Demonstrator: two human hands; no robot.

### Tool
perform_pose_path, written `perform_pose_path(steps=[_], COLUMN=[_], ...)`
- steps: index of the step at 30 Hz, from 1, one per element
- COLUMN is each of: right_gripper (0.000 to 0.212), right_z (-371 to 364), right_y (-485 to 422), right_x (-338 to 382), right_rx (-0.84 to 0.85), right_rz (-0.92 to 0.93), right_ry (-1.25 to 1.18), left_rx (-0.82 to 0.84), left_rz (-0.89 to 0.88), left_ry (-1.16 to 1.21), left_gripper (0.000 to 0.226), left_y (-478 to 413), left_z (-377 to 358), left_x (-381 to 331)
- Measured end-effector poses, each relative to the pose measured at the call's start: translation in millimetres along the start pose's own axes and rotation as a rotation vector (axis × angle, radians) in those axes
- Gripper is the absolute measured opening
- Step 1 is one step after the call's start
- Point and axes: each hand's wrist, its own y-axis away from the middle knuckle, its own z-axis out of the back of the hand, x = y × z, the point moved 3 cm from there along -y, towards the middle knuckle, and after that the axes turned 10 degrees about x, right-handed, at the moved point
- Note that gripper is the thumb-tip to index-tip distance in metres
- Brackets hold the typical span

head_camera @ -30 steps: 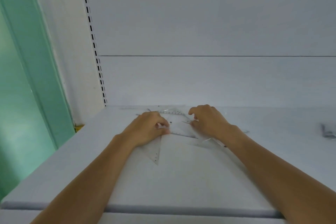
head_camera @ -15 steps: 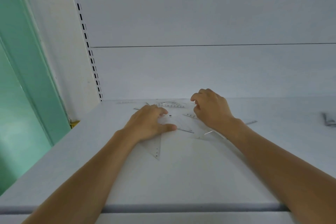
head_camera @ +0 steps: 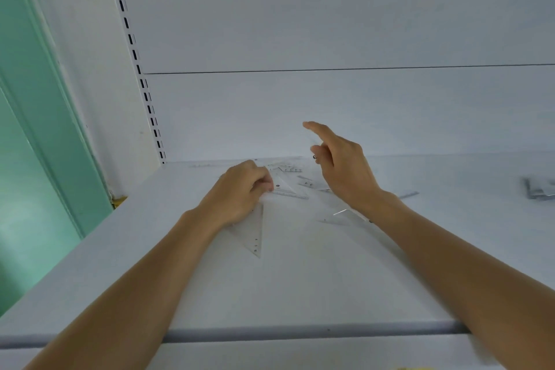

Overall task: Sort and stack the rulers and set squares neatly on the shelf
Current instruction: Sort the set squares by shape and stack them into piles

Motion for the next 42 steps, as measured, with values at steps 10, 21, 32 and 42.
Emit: perform_pose_path(steps=[10, 21, 32, 42], right_gripper=[0.082, 0.037, 0.022, 0.027], right_z=[-1, 17, 90, 206], right_y=[-3, -1, 44, 109], right_x=[-9, -19, -70, -167], right_rx=[0.083, 0.006, -0.003, 0.036], right_rz=[-0.036, -0.204, -0.204, -0.251], right_ry=[-0.101, -0.302, 0.334, 0.242], left_rx=[0.007, -0.004, -0.106, -0.049], left_rz=[0.116, 0.133, 0.058, 0.026], left_ry=[0.193, 0.173, 0.078, 0.022], left_gripper=[0.074, 0.077, 0.063, 0.057], left_y=[0, 5, -5, -66], left_z=[-4, 3, 7, -57], left_x=[13, -2, -68, -197])
